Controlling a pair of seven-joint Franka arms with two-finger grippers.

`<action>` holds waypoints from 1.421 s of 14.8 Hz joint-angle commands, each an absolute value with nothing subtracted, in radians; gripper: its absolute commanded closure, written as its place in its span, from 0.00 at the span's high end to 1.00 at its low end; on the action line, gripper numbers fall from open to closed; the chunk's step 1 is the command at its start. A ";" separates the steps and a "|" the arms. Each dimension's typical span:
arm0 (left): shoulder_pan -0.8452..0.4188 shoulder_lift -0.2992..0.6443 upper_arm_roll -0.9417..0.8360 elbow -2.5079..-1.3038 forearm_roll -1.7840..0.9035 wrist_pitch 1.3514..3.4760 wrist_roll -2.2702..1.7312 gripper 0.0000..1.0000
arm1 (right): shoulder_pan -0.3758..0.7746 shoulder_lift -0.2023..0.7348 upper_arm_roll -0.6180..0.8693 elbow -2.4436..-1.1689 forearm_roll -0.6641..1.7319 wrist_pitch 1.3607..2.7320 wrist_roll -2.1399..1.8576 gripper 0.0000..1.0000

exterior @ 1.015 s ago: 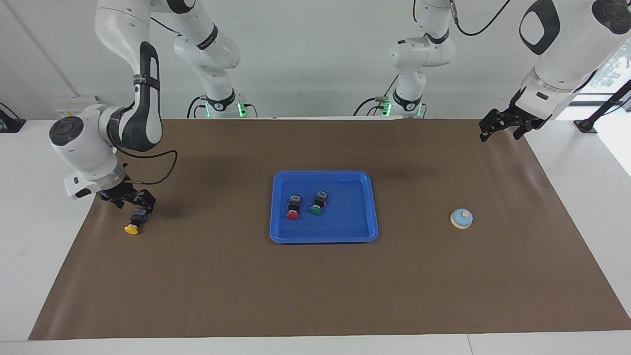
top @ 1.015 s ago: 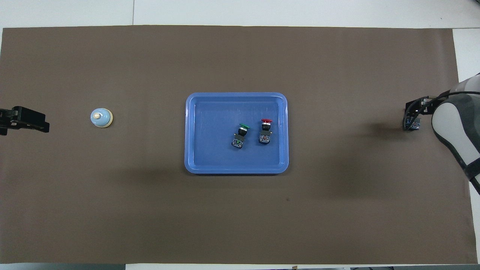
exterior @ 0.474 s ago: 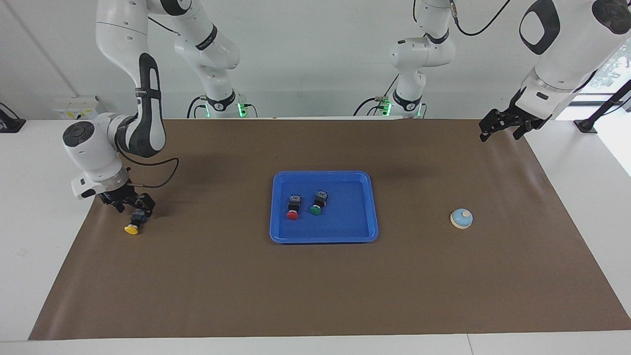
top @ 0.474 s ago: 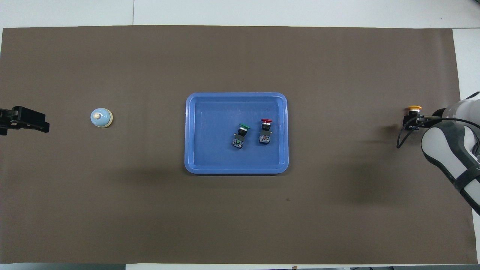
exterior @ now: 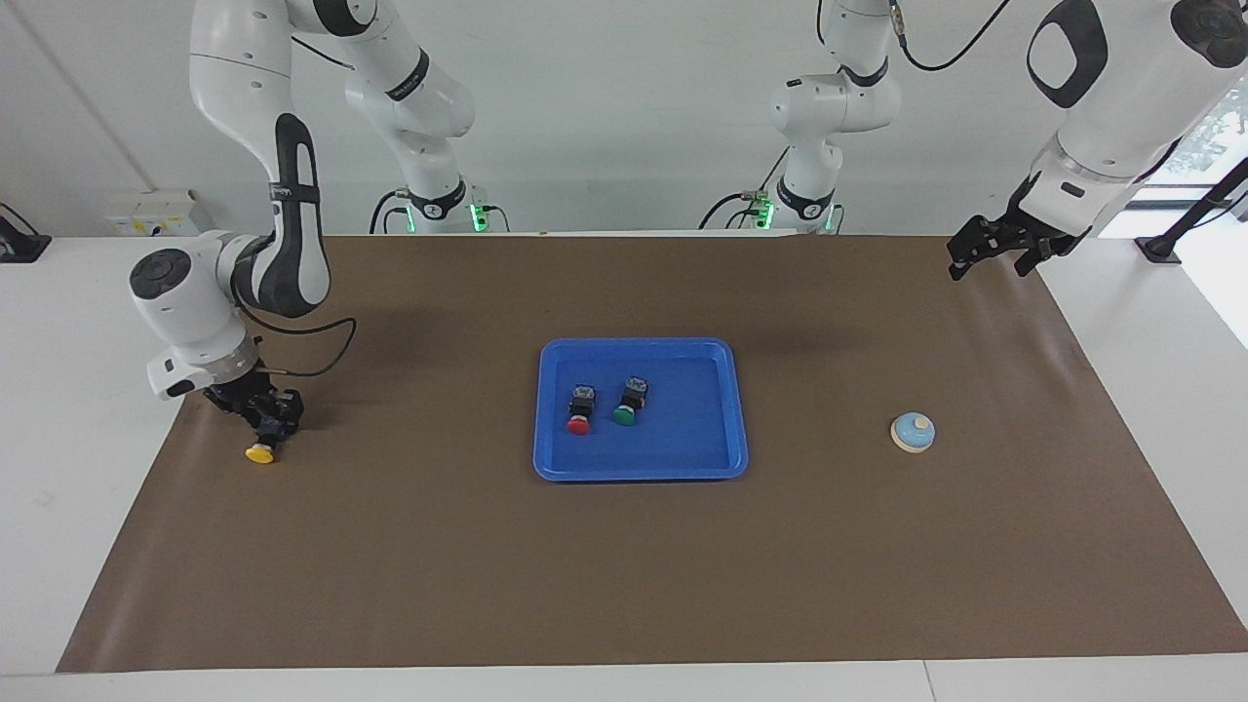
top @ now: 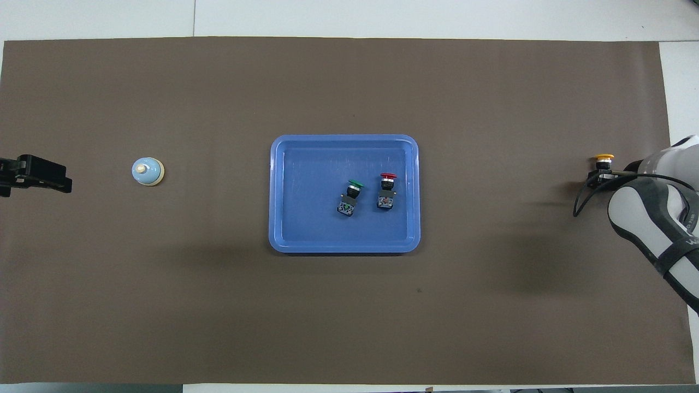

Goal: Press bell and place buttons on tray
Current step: 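Grasp the yellow-capped button with the right gripper, then carry the yellow button into the tray and release it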

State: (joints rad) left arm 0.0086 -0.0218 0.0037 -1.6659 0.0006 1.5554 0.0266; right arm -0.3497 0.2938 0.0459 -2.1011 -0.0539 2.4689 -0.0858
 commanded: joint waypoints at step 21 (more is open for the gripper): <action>0.012 -0.029 0.005 -1.661 -0.012 1.545 0.017 1.00 | 0.520 0.411 0.069 -1.467 0.005 1.829 0.753 0.00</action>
